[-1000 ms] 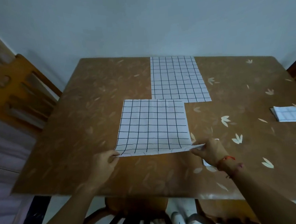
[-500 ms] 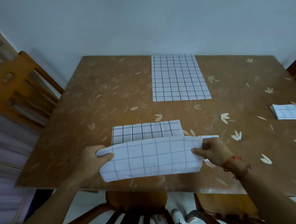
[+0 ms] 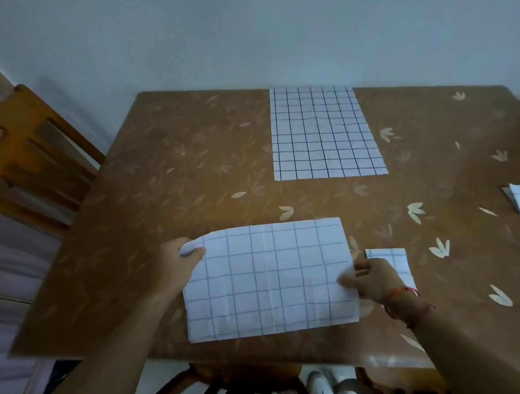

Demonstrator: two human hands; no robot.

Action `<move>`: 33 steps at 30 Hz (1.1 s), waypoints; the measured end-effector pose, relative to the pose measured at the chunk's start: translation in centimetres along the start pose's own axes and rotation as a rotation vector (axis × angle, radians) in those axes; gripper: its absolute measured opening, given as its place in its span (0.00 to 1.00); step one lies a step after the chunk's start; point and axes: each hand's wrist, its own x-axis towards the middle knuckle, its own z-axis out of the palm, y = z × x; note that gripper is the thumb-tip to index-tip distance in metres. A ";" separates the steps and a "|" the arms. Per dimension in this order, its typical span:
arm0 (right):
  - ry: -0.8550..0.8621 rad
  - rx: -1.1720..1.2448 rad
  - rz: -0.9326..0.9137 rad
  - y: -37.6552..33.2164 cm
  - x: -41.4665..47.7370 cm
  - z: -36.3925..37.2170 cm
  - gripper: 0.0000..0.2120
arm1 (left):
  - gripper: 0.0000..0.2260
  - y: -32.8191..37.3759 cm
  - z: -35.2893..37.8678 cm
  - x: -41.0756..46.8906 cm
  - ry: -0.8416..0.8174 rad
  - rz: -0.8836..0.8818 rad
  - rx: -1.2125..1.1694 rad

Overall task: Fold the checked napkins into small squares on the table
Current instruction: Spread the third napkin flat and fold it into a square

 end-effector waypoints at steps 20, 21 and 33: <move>0.163 -0.497 -0.301 -0.7 -2.9 6.1 0.27 | 0.22 -3.6 8.9 -9.8 -0.307 0.395 0.371; 0.151 -0.521 -0.397 -0.8 -3.9 7.0 0.27 | 0.23 -3.8 9.6 -11.2 -0.321 0.452 0.368; -0.163 -0.882 -0.830 2.6 -9.8 15.4 0.31 | 0.30 -4.7 12.7 -17.2 -0.402 0.412 0.546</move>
